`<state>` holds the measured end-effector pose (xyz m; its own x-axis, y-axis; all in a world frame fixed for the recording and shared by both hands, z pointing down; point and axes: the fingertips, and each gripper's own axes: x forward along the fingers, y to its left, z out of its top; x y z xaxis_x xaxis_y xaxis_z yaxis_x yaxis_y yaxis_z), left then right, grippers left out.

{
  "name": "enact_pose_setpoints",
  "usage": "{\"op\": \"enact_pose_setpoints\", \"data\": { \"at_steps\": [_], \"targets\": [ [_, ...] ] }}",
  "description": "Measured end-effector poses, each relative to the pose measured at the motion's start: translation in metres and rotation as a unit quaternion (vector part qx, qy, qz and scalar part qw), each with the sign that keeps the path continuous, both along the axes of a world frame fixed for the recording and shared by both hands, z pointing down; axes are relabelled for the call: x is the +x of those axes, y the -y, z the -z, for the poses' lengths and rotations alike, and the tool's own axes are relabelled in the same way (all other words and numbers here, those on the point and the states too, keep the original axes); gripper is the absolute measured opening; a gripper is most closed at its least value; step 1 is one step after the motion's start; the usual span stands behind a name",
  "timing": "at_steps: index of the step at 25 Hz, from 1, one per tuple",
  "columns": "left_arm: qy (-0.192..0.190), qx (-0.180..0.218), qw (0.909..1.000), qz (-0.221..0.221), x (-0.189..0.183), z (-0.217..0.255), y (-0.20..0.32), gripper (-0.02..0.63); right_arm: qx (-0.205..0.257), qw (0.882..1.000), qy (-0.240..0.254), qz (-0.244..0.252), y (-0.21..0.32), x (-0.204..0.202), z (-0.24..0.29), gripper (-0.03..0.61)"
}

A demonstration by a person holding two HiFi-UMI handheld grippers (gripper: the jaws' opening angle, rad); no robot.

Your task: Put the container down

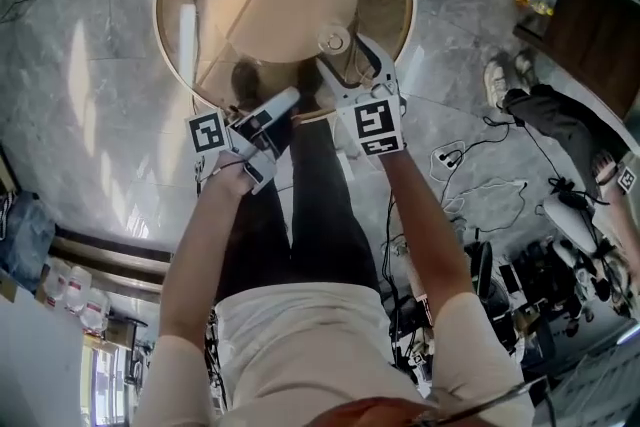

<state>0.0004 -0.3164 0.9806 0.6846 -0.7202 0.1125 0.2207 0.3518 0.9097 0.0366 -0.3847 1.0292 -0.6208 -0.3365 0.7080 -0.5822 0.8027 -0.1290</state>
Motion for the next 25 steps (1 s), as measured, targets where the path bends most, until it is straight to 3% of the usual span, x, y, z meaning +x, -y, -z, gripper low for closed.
{"op": "enact_pose_setpoints", "data": {
  "at_steps": [8,12,18,21,25],
  "targets": [
    [0.007,0.078,0.9965,-0.028,0.023,0.13,0.007,0.222,-0.012,0.998,0.056,0.019,-0.013,0.0,0.144,0.17],
    [0.033,0.128,0.9904,-0.039,0.02,0.191,0.009,0.157,-0.005,0.996,0.08,0.028,-0.019,0.003,0.216,0.112],
    [0.05,0.18,0.9817,-0.035,0.007,0.277,-0.003,0.085,0.015,0.996,0.081,0.025,-0.04,0.013,0.302,0.069],
    [0.09,0.211,0.9714,-0.06,0.005,0.311,-0.02,0.075,0.019,0.995,0.093,0.006,-0.056,0.015,0.341,0.051],
    [0.166,0.261,0.9466,-0.092,-0.008,0.35,-0.039,0.06,0.028,0.994,0.104,-0.03,-0.08,0.012,0.376,0.03]
  ]
}}
